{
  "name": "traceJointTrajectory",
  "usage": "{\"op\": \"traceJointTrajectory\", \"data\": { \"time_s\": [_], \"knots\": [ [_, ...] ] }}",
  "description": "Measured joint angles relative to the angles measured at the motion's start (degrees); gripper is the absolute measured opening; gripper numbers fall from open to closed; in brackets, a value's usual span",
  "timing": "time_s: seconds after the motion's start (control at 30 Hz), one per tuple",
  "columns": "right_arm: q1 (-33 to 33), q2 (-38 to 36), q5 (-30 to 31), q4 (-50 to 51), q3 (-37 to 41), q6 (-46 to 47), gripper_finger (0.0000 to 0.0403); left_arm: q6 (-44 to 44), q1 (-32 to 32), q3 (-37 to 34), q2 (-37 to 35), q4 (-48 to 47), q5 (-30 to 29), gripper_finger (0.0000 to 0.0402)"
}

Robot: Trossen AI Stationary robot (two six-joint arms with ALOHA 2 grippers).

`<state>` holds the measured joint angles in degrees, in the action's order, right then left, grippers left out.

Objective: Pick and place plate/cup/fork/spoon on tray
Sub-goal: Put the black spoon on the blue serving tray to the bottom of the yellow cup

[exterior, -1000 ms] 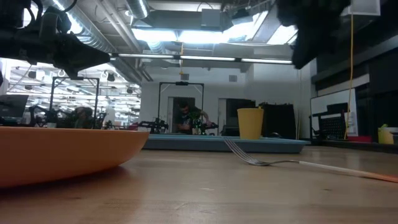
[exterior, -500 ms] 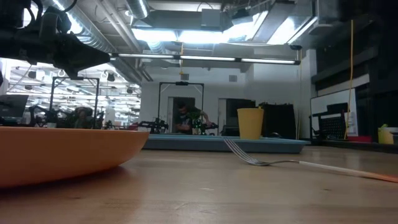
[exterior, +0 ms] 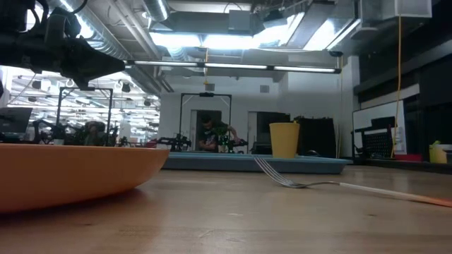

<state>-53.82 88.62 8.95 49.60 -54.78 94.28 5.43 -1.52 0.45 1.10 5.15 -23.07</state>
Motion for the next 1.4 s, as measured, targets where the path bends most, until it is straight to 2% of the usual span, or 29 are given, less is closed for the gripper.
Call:
{"op": "traceJointTrajectory", "data": {
  "time_s": [0.27,0.5,0.9,1.0,1.2,1.33,1.4],
  "knots": [
    [-0.9,7.4,-5.5,-4.5,0.0,0.0,0.0098,0.0,0.0,0.0,0.0,0.0,0.0,0.0047],
    [-0.9,10.5,-5.6,-4.7,0.0,0.0,0.0098,0.0,0.0,0.0,0.0,0.0,0.0,0.0047],
    [-0.2,11.2,-5.5,-5.4,0.0,0.2,0.0098,0.0,0.0,0.0,0.0,0.0,0.0,0.0047],
    [0.5,11.3,-6.0,-5.6,0.0,0.2,0.0084,0.0,0.0,0.0,0.0,0.0,0.0,0.0047],
    [2.0,11.3,-6.3,-5.6,-0.1,0.2,0.0015,0.0,0.0,0.0,0.0,0.0,0.0,0.0047],
    [3.2,11.4,-4.8,-5.6,-0.3,0.2,0.001,0.0,0.0,0.0,0.0,0.0,0.0,0.0047],
    [4.4,11.5,-0.7,-5.4,-1.2,0.1,0.0006,0.0,0.0,0.0,0.0,0.0,0.0,0.0047]
  ]
}}
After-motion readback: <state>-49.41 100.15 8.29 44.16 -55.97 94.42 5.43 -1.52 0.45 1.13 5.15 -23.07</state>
